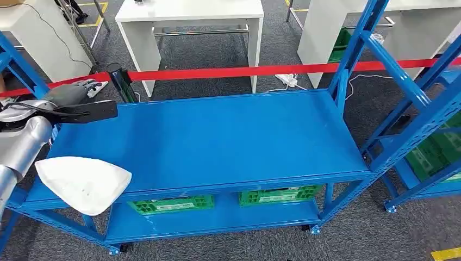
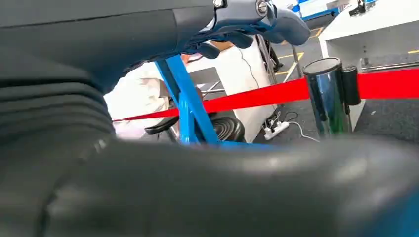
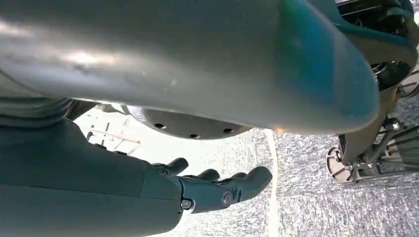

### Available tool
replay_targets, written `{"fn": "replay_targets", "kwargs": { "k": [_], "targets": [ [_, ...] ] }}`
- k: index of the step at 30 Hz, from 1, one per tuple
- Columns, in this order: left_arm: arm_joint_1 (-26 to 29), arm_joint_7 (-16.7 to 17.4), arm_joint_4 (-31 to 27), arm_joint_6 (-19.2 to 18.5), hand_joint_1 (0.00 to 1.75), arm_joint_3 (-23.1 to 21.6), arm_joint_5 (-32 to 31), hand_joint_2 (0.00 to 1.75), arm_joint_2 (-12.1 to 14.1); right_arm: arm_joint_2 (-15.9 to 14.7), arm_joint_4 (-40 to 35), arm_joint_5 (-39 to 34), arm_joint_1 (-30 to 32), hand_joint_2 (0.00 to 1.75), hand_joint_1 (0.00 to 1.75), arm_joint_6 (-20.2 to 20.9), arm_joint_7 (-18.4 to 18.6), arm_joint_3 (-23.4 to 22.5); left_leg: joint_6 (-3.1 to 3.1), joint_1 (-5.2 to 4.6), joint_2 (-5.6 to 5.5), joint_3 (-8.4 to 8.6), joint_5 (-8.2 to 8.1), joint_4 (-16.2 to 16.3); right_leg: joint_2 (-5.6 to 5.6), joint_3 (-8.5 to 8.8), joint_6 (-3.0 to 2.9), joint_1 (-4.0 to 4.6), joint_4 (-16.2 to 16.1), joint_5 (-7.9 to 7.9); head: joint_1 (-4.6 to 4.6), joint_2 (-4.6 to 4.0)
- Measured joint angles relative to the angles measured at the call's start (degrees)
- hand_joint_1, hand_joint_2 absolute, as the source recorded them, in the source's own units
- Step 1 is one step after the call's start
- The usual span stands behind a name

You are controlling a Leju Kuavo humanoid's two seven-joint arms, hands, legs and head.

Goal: Take the parts from the cabinet and place them on the table.

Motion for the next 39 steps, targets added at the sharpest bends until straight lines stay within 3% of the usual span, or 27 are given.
{"fn": "replay_targets", "kwargs": {
  "k": [3, 9, 12, 23, 32, 36, 37, 39],
  "targets": [
    [-0.01, 0.33, 0.02, -0.51, 0.0, -0.02, 0.13, 0.0, 0.22, 0.0, 0.0, 0.02, 0.01, 0.0, 0.0, -0.02, 0.0, 0.0, 0.0, -0.01, 0.01, 0.01, -0.01, 0.0, 0.01, 0.0, 0.01, -0.02, -0.01, 0.01, -0.02, 0.0],
    [-0.63, 2.32, 0.52, -11.41, 0.0, -0.02, 1.49, 0.0, 1.77, -0.02, 0.0, 0.77, 0.02, 0.0, 0.0, 0.04, 0.0, 0.0, -0.01, 0.0, 0.03, 0.02, 0.0, 0.01, 0.01, -0.01, 0.01, 0.01, -0.01, 0.01, -0.02, 0.0],
    [-1.48, 2.43, 0.59, -13.75, 0.0, -0.02, 2.1, 0.0, 2.63, -0.02, 0.0, 0.9, 0.01, 0.0, 0.0, 0.04, 0.0, 0.0, -0.01, 0.02, 0.0, 0.02, 0.0, 0.0, -0.02, -0.01, 0.0, 0.03, -0.01, 0.0, -0.02, 0.0],
    [-1.94, 2.01, 0.66, -14.79, 0.0, -0.09, 0.22, 0.0, 3.72, -0.02, 0.0, 0.15, 0.0, 0.0, 0.0, -0.28, 0.0, -0.06, -0.01, 0.02, 0.0, 0.02, 0.0, 0.0, -0.02, 0.02, -0.01, 0.02, 0.0, 0.0, -0.02, 0.0],
    [-1.94, 0.59, 0.85, -16.31, 0.0, -1.09, -0.92, 0.0, 7.26, 0.02, 0.0, 0.55, 0.0, 0.0, 0.0, -0.85, 0.0, -0.24, -0.05, 0.04, -0.07, 0.03, -0.02, -0.01, -0.07, 0.03, -0.03, 0.04, 0.0, -0.02, -0.02, 0.0],
    [-1.93, 0.64, 0.98, -19.91, 0.0, -1.22, -0.5, 0.0, 9.18, 0.02, 0.04, 1.11, 0.03, 0.0, 0.0, -0.66, 0.0, -0.24, -0.08, 0.04, 0.01, 0.05, -0.04, -0.02, 0.03, 0.01, -0.05, 0.04, 0.01, -0.03, -0.02, 0.0],
    [-1.93, 0.42, 1.03, -21.1, 0.0, -1.38, -0.59, 1.75, 9.69, 0.02, 0.04, 1.29, 0.03, 0.0, 0.0, -0.61, 0.02, -0.24, -0.08, 0.04, 0.03, 0.05, -0.04, -0.02, 0.02, 0.01, -0.05, 0.04, 0.0, -0.03, -0.04, 0.0],
    [-1.91, -0.51, 1.05, -22.44, 0.0, -1.68, -0.66, 1.75, 10.71, 0.02, 0.04, 1.4, -0.01, 0.0, 0.0, -0.61, 0.0, -0.24, -0.08, 0.04, -0.05, 0.05, -0.03, -0.02, -0.03, 0.03, -0.07, 0.04, 0.0, -0.05, -0.02, 0.0]
  ]
}}
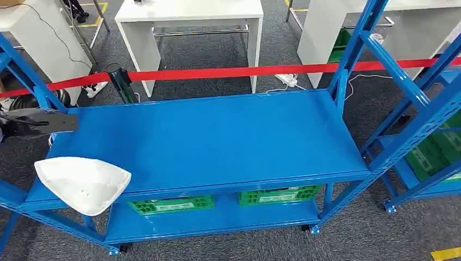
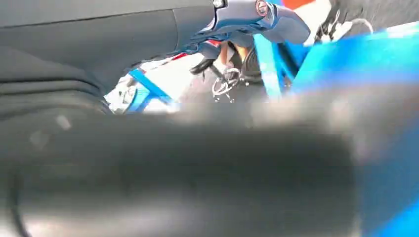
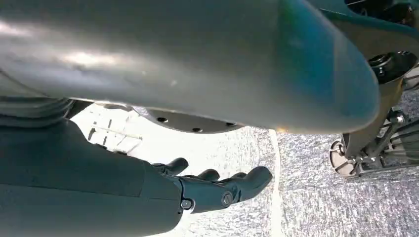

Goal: Take the parts from the cabinet and place them on the table.

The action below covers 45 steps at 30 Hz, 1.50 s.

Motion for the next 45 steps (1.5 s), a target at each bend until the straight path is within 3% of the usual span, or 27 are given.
{"fn": "replay_targets", "kwargs": {
  "k": [8, 20, 25, 30, 35, 38, 42, 45],
  "targets": [
    [1.93, -7.14, -0.7, -0.22, 0.0, -0.87, 1.82, 1.75, 3.58, -0.02, 0.02, 0.74, -0.09, 0.0, 0.0, 0.85, 0.0, 0.0, 0.0, 0.0, -0.02, 0.01, -0.01, 0.0, -0.02, 0.01, -0.03, -0.01, -0.01, -0.07, 0.02, 0.0],
    [9.44, -13.39, -3.56, 7.25, 0.0, -3.61, 3.37, 1.75, 0.26, -0.04, 0.02, 2.32, -0.25, 0.0, 0.0, 1.05, 0.0, 0.02, 0.0, -0.02, -0.02, 0.01, -0.02, 0.01, -0.02, 0.01, -0.02, -0.03, -0.02, -0.06, 0.0, 0.0],
    [11.91, -16.12, -5.84, 7.51, 0.0, -5.53, 5.36, 1.75, 2.08, 0.0, 0.09, 3.28, -0.04, 0.0, 0.0, 1.05, 0.0, 0.02, -0.13, -0.01, 0.09, 0.03, -0.1, 0.01, 0.12, -0.01, -0.07, 0.03, -0.01, -0.09, 0.0, 0.0],
    [14.27, -15.24, -11.46, 4.41, 0.0, -8.18, 10.74, 1.75, 8.18, 0.15, 0.13, 4.85, 0.41, 0.0, 0.0, 1.81, 0.0, 0.26, -0.27, 0.04, 0.2, 0.06, -0.18, 0.0, 0.15, -0.01, -0.21, 0.21, 0.01, -0.18, 0.0, 0.0],
    [16.81, -9.86, -21.12, 1.48, 0.0, -11.53, 19.72, 1.75, 15.85, 0.41, 0.42, 5.99, 0.46, 0.0, 0.0, 2.64, 0.0, 0.7, -0.34, 0.14, 0.2, 0.09, -0.22, -0.01, 0.19, 0.0, -0.34, 0.29, 0.01, -0.26, 0.0, 0.0],
    [17.0, -7.9, -25.63, 1.65, 0.0, -13.87, 22.82, 1.75, 18.93, 0.48, 0.42, 6.67, 0.46, 0.0, 0.0, 2.91, 0.0, 1.03, -0.34, 0.18, 0.16, 0.1, -0.23, -0.01, 0.15, 0.0, -0.35, 0.28, 0.0, -0.27, 0.0, 0.0],
    [16.76, -8.64, -26.01, 6.49, 0.0, -17.64, 24.55, 1.75, 19.1, 0.57, 0.44, 7.04, 0.38, 0.0, 0.0, 2.86, 0.0, 1.31, -0.34, 0.17, 0.13, 0.14, -0.23, -0.01, 0.11, 0.04, -0.34, 0.23, -0.01, -0.28, 0.0, 0.0],
    [16.54, -9.85, -23.1, 11.1, 0.0, -20.94, 25.31, 1.75, 16.98, 0.61, 0.44, 7.02, 0.35, 0.0, 0.0, 2.64, 0.0, 1.31, -0.34, 0.17, 0.13, 0.21, -0.23, -0.01, 0.09, 0.11, -0.33, 0.18, -0.01, -0.27, 0.0, 0.0]
  ]
}}
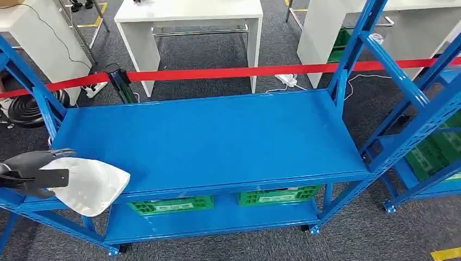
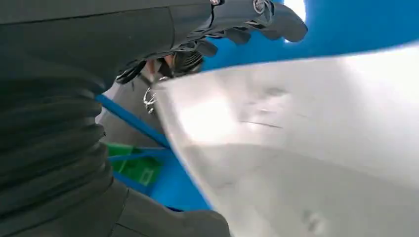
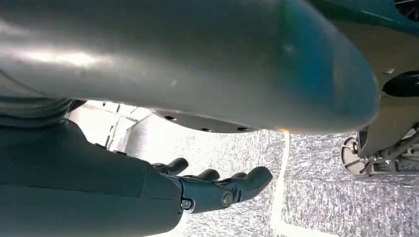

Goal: Take the parts from the cabinet and place them on the table.

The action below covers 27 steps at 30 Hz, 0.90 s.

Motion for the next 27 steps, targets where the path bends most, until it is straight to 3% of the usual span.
{"fn": "replay_targets", "kwargs": {
  "k": [1, 2, 7, 16, 27],
  "targets": [
    [0.01, -0.34, 1.36, 1.15, 0.0, -1.02, 0.04, 1.75, -0.73, 0.02, 0.0, 0.0, -0.01, 0.0, 0.0, -0.19, 0.0, 0.0, 0.0, 0.0, 0.01, 0.02, 0.0, 0.0, 0.02, 0.01, 0.01, 0.0, 0.0, 0.01, 0.0, 0.0],
    [0.0, -0.65, 2.54, 1.97, 1.75, -1.79, 0.11, 1.75, -1.53, 0.02, 0.0, -0.02, 0.0, 0.0, 0.0, -0.35, 0.0, 0.0, 0.0, 0.0, 0.0, 0.02, 0.0, 0.0, 0.02, 0.02, 0.01, 0.0, 0.0, 0.02, 0.0, 0.0],
    [-0.05, -2.19, 7.71, 3.21, 1.75, -4.39, 0.66, 1.75, -4.85, 0.02, 0.0, -0.24, 0.01, 0.0, 0.0, -1.33, 0.0, 0.0, 0.0, 0.0, 0.06, 0.07, 0.0, 0.0, 0.04, 0.04, 0.01, -0.01, 0.0, 0.02, 0.02, 0.0],
    [-1.6, -2.71, 12.69, 3.51, 1.75, -6.62, 0.74, 1.75, -7.97, 0.02, 0.0, -0.46, -0.01, 0.0, 0.0, -2.08, 0.0, -0.11, -0.02, 0.0, 0.05, 0.09, -0.02, 0.0, 0.02, 0.07, 0.0, 0.04, 0.0, 0.0, 0.0, 0.0],
    [-2.1, -3.58, 15.43, 6.86, 1.75, -8.15, 0.77, 1.75, -9.96, 0.2, 0.0, -1.01, -0.01, 0.0, 0.0, -2.88, 0.0, -0.87, -0.04, 0.0, 0.06, 0.1, -0.03, 0.0, 0.03, 0.08, 0.0, 0.04, 0.01, 0.0, 0.0, 0.0]
  ]
}}
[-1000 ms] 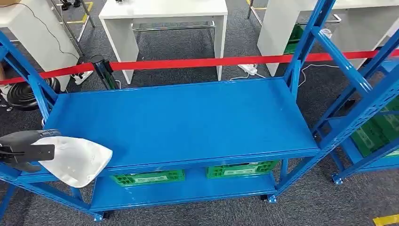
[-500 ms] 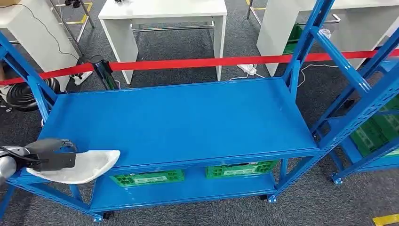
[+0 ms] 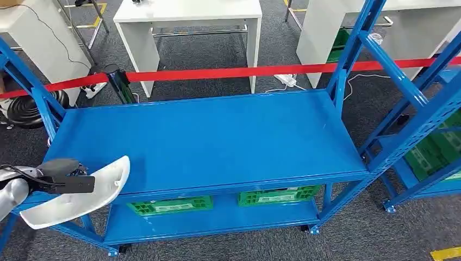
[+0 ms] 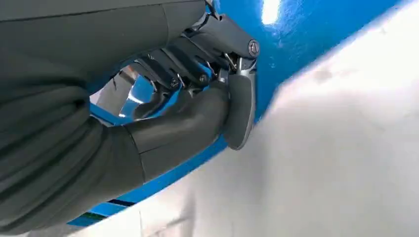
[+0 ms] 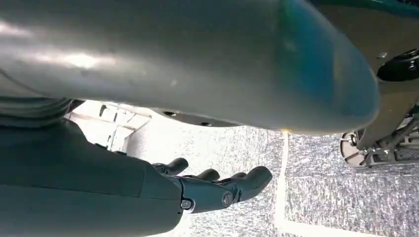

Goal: Take the parts from the cabinet and place them on the table.

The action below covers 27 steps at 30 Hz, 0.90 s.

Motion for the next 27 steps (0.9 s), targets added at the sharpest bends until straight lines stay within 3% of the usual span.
{"fn": "replay_targets", "kwargs": {
  "k": [11, 16, 17, 18, 19, 24, 25, 27],
  "targets": [
    [1.52, -0.13, 0.48, 3.45, 1.75, -0.15, 0.98, 1.75, 0.52, 0.0, 0.0, 0.55, 0.0, 0.0, 0.0, 0.0, 0.0, -0.02, -0.03, 0.0, -0.03, 0.0, -0.02, 0.0, -0.02, 0.02, -0.01, 0.01, 0.0, -0.01, 0.0, 0.0],
    [1.93, -0.11, 0.48, 5.09, 1.59, -0.15, 1.03, 1.75, 0.5, 0.0, 0.0, 0.63, -0.01, 0.0, 0.0, -0.02, 0.0, -0.07, -0.03, 0.0, -0.03, 0.0, -0.02, 0.0, -0.02, 0.02, -0.01, 0.0, 0.0, -0.01, 0.0, 0.0],
    [1.97, -0.09, 0.48, 5.51, 1.05, -0.15, 1.03, 1.75, 0.5, 0.0, 0.0, 0.66, -0.01, 0.0, 0.0, -0.02, 0.0, -0.07, -0.02, 0.0, -0.03, 0.0, -0.02, 0.0, -0.02, 0.02, -0.01, 0.0, 0.0, -0.01, 0.0, 0.0],
    [2.05, -0.07, 0.48, 6.11, 0.28, -0.15, 1.03, 1.75, 0.48, 0.0, 0.0, 0.68, -0.01, 0.0, 0.0, -0.02, 0.0, -0.07, -0.02, 0.0, -0.03, 0.0, -0.02, 0.0, -0.02, 0.02, -0.01, 0.0, 0.0, -0.01, 0.0, 0.0],
    [2.21, 0.0, 0.48, 6.82, 0.0, -0.11, 1.05, 1.75, 0.46, 0.0, 0.0, 0.68, -0.01, 0.0, 0.0, -0.02, 0.0, -0.07, -0.02, 0.0, -0.03, 0.0, -0.02, 0.0, -0.02, 0.02, -0.01, 0.0, 0.0, -0.01, 0.0, 0.0],
    [3.26, 1.31, 0.46, 11.61, 0.0, 0.35, 1.2, 1.75, -0.07, 0.09, 0.0, 0.72, -0.02, 0.0, 0.0, -0.02, 0.0, -0.13, -0.02, 0.0, -0.03, 0.01, -0.02, 0.0, -0.02, 0.02, -0.01, 0.0, -0.01, -0.01, 0.0, 0.0],
    [3.54, 1.55, 0.46, 12.72, 0.0, 0.57, 1.22, 0.0, -0.24, 0.13, 0.0, 0.79, -0.03, 0.0, 0.0, -0.02, 0.0, -0.15, -0.02, 0.0, -0.03, 0.01, -0.02, 0.0, -0.02, 0.03, -0.01, -0.01, -0.01, -0.01, 0.02, 0.0],
    [4.05, 1.84, 0.44, 14.54, 0.0, 1.29, 1.55, 0.0, -0.72, 0.15, 0.0, 0.83, -0.04, 0.0, 0.0, -0.04, 0.0, -0.22, -0.02, 0.0, -0.03, 0.01, -0.02, 0.0, -0.02, 0.02, 0.0, -0.01, -0.01, -0.01, 0.02, 0.0]
  ]
}}
